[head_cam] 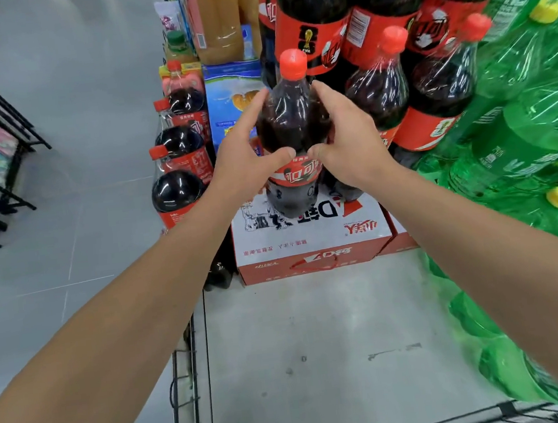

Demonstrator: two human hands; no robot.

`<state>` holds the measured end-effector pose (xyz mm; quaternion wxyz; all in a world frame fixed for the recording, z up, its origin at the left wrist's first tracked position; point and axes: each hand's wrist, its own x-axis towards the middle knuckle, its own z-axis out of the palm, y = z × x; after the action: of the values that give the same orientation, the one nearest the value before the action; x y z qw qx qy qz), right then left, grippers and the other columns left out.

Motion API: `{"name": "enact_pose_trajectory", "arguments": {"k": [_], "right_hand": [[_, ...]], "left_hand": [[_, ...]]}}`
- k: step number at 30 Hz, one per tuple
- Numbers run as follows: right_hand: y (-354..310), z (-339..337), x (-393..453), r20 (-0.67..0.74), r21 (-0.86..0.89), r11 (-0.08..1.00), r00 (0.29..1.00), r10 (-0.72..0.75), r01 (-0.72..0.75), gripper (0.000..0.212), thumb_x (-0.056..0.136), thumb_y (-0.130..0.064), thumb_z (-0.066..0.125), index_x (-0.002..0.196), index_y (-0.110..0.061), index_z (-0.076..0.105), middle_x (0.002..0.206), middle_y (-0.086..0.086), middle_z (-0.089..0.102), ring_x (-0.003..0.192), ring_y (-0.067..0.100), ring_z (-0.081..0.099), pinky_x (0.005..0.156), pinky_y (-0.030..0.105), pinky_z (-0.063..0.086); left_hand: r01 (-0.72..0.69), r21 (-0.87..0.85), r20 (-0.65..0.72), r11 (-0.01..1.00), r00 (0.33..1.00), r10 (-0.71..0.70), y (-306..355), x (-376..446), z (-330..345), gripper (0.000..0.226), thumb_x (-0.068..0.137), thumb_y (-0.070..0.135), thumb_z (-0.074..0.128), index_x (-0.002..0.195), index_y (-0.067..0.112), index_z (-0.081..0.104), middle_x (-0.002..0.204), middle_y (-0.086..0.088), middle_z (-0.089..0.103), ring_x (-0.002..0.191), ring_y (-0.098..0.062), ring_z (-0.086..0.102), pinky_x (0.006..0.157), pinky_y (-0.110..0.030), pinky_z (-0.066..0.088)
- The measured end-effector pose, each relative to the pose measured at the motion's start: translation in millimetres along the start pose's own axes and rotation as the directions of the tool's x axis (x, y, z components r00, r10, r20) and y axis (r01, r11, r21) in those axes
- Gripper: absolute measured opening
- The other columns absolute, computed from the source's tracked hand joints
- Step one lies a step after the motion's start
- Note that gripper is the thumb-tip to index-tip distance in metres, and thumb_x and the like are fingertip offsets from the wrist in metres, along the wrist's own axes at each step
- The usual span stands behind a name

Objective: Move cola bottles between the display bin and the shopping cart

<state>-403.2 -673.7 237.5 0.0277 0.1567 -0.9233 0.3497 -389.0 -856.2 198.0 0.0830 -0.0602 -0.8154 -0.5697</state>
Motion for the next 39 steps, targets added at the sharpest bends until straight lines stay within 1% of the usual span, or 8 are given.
{"name": "enact_pose_trajectory", "arguments": {"k": [3,9,16,22,26,32,36,39], "right_hand": [[-1,4,7,-0.051,-0.027,1.000,0.999,0.001,-0.002,0.091,0.081,0.000,0.076,0.160,-0.015,0.032,0.159,0.003,0.044,0.148,0.020,0.040,0.123,0.038,0.033],[-1,0,19,-0.097,-0.106,0.993,0.994,0.040,-0.051,0.086,0.081,0.003,0.072,0.157,-0.016,0.037,0.152,0.002,0.053,0.139,0.024,0.049,0.114,0.044,0.044],[2,1,23,-0.165,-0.170,0.985,0.986,0.012,-0.040,0.078,0.078,0.008,0.064,0.150,-0.014,0.044,0.142,0.007,0.061,0.129,0.031,0.059,0.106,0.048,0.049],[3,-1,16,-0.157,-0.284,0.959,0.987,-0.030,-0.016,0.078,0.084,0.009,0.061,0.156,-0.006,0.036,0.156,0.014,0.047,0.140,0.035,0.048,0.111,0.048,0.043],[3,-1,11,-0.150,-0.318,0.948,0.988,-0.024,-0.025,0.078,0.089,0.004,0.064,0.159,-0.005,0.031,0.161,0.013,0.038,0.144,0.035,0.043,0.113,0.047,0.038],[-1,-8,1,-0.087,-0.323,0.947,0.996,-0.034,0.004,0.077,0.092,-0.011,0.069,0.158,-0.005,0.031,0.161,0.013,0.037,0.142,0.034,0.044,0.110,0.045,0.041],[-4,-16,-21,-0.046,-0.383,0.924,0.998,-0.035,0.015,0.072,0.093,-0.018,0.069,0.156,-0.006,0.037,0.159,0.011,0.041,0.145,0.033,0.040,0.114,0.042,0.039],[-6,-20,-48,0.014,-0.466,0.882,0.998,-0.066,0.065,0.067,0.094,-0.023,0.068,0.153,-0.002,0.042,0.152,0.015,0.048,0.143,0.033,0.040,0.120,0.041,0.032]], "left_hand": [[-0.028,-0.001,0.021,1.000,0.999,0.029,-1,13,1,0.092,0.078,0.019,0.075,0.157,0.023,0.030,0.154,0.010,0.043,0.138,0.000,0.043,0.112,-0.038,0.045],[-0.019,0.006,0.034,1.000,0.999,0.019,-3,31,7,0.090,0.080,0.022,0.075,0.158,0.025,0.029,0.149,0.018,0.042,0.138,0.001,0.041,0.111,-0.038,0.045],[-0.009,0.015,-0.029,1.000,1.000,0.009,1,31,22,0.092,0.077,0.024,0.074,0.157,0.023,0.029,0.148,0.010,0.048,0.135,-0.008,0.048,0.109,-0.039,0.046],[-0.014,0.110,0.019,0.994,1.000,0.012,3,37,25,0.096,0.075,0.038,0.071,0.158,0.026,0.025,0.149,0.003,0.046,0.135,-0.011,0.046,0.109,-0.041,0.045],[-0.010,0.117,0.016,0.993,1.000,0.009,0,34,24,0.095,0.077,0.034,0.072,0.158,0.024,0.024,0.150,0.004,0.044,0.137,-0.010,0.042,0.112,-0.041,0.042],[0.002,0.224,0.012,0.975,1.000,-0.005,15,29,16,0.088,0.083,0.025,0.077,0.157,0.019,0.029,0.148,0.001,0.048,0.134,-0.015,0.046,0.110,-0.029,0.039],[-0.037,0.339,0.001,0.940,0.999,0.038,29,13,8,0.069,0.088,0.029,0.070,0.150,0.019,0.042,0.143,0.001,0.053,0.132,-0.016,0.048,0.111,-0.037,0.040],[-0.072,0.476,0.060,0.877,0.997,0.049,36,-12,5,0.066,0.093,0.032,0.066,0.152,0.017,0.040,0.151,-0.002,0.047,0.139,-0.018,0.042,0.114,-0.032,0.032]]}}
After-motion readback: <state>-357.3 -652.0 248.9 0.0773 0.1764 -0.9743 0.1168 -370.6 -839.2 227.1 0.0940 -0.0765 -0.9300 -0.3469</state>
